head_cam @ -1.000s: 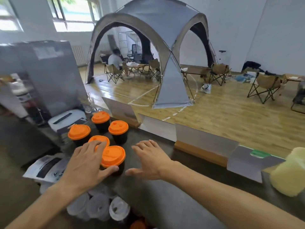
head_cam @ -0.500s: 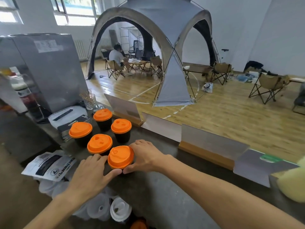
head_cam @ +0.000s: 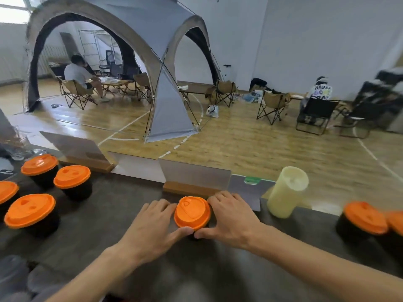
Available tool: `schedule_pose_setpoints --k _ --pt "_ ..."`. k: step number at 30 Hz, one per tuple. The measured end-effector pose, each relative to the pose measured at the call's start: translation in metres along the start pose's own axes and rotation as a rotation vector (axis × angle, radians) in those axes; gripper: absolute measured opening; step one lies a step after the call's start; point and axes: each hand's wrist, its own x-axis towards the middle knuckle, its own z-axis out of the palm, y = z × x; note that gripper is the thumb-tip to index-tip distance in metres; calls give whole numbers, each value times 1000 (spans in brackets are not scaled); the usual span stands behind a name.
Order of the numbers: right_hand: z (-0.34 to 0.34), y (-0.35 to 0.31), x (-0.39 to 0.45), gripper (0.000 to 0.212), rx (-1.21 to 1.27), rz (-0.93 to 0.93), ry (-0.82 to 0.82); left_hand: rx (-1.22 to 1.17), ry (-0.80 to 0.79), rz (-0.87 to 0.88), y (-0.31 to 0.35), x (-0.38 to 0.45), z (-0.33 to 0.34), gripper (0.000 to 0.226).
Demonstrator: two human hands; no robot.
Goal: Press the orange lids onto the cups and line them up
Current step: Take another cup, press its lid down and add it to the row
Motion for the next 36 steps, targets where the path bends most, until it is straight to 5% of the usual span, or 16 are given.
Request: schedule_pose_setpoints --k 12,21,36 --pt "-9 115 -159 90 -91 383 -48 -145 -277 445 161 72 28 80" --pt "-10 133 -187 85 -37 517 -55 -205 -397 490 199 89 39 85" --pt "-16 137 -188 78 13 457 -91 -31 -56 509 205 83 55 105"
